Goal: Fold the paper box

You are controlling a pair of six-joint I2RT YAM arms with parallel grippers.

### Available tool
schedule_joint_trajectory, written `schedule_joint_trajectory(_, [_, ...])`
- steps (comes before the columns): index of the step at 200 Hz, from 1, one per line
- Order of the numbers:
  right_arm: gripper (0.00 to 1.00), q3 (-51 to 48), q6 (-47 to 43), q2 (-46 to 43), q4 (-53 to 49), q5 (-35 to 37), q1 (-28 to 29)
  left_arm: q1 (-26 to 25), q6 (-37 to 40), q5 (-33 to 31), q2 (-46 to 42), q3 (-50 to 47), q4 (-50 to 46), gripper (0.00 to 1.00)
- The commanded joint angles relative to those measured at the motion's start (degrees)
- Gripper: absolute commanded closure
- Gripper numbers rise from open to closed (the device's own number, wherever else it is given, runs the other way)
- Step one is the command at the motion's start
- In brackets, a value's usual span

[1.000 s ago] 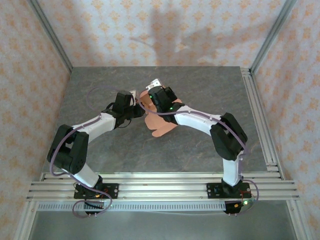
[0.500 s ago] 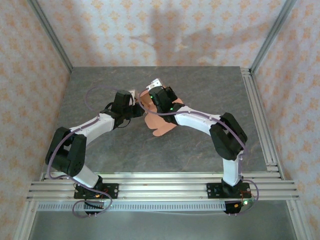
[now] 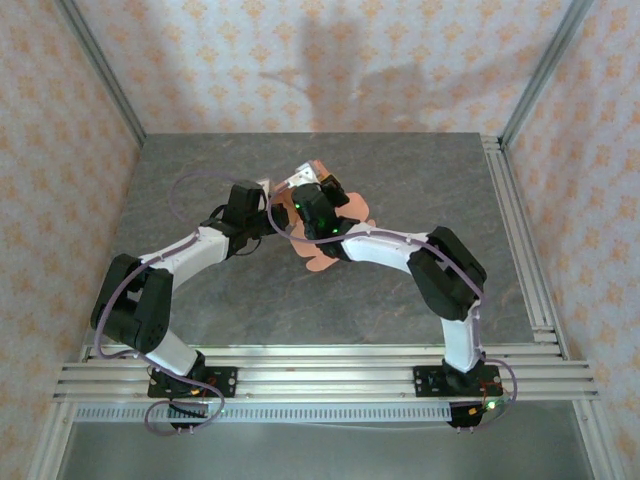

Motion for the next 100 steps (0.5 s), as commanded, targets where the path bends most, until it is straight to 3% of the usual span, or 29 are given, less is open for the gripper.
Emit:
schedule_joint_trajectory(1, [1.00, -1.02, -1.59, 1.14, -0.44, 1.92, -0.02, -0.22, 0.29, 1.33, -1.69, 1.76, 2.58, 1.00])
schedule_joint_trajectory(31, [0.99, -1.94, 4.50, -1.74, -4.83, -4.17, -0.35, -0.21, 0.20, 1.14, -1.52, 1.87, 2.56, 1.00])
schedule_joint_trajectory(64, [0.68, -3.70, 11.71, -6.44, -8.73, -14.42, -1.76, -0.19, 0.20, 0.87, -1.12, 2.00, 2.46, 1.00])
schedule_joint_trajectory(100, [0.47, -7.74, 15.66, -12.43, -8.74, -26.24, -3.57, -0.10, 0.11, 0.80, -0.76, 2.18, 2.50, 1.00])
